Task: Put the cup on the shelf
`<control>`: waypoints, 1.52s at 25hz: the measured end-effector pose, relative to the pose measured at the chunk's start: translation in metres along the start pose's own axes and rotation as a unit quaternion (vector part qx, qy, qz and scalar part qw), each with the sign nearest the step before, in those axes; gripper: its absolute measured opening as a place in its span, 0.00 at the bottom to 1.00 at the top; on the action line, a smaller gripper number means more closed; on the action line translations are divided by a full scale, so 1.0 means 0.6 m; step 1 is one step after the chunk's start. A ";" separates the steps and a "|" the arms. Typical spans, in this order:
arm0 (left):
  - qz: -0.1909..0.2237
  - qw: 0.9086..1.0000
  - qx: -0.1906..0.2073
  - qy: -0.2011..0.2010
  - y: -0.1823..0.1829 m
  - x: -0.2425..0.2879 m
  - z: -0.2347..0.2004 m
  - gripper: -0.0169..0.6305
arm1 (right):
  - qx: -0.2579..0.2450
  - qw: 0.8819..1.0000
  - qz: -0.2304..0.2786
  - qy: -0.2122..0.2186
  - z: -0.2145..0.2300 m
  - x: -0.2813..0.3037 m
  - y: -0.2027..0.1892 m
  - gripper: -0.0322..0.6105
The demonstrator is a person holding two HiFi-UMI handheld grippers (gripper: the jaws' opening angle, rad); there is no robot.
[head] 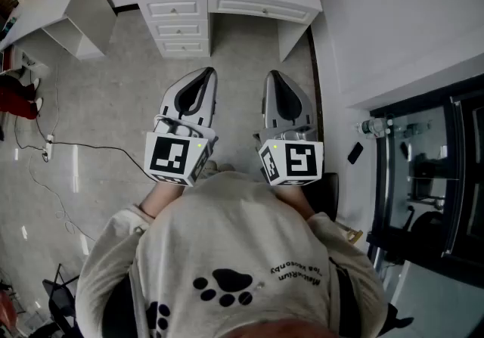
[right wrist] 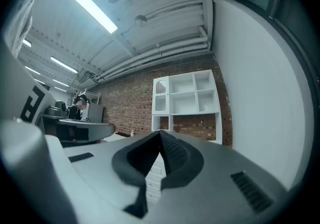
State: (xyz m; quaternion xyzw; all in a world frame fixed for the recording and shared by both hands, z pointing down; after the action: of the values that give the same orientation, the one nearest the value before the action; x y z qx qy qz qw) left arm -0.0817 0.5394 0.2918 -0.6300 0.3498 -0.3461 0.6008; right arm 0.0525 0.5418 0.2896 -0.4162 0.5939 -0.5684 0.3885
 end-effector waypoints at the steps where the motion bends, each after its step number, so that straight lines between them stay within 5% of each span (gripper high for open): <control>1: 0.000 1.000 0.001 0.001 0.002 0.001 0.002 0.04 | 0.001 1.000 0.000 -0.001 0.002 -0.002 0.000 0.06; 13: 0.007 1.000 0.006 0.008 0.004 0.004 0.040 0.04 | 0.013 1.000 0.005 0.014 0.030 -0.027 -0.006 0.06; 25: -0.002 1.000 0.002 -0.029 -0.015 0.035 0.053 0.04 | 0.007 0.999 0.012 0.042 0.027 -0.007 -0.019 0.06; 38: 0.017 1.000 -0.004 -0.021 -0.010 0.176 -0.097 0.04 | 0.020 1.000 0.006 0.015 0.076 0.185 -0.026 0.06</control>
State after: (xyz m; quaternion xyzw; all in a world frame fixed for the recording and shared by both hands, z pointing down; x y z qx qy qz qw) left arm -0.0768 0.4194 0.3016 -0.6335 0.3488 -0.3210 0.6116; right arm 0.0568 0.4218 0.3044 -0.3962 0.5905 -0.5838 0.3917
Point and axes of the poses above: the fingertips, and each gripper's own axes: x forward along the fingers, z to its right, y out of its top, the point moved 3 cm from there along -x, backward along the fingers, and after that the axes turned 5 degrees about -z, right-handed, at the moved point
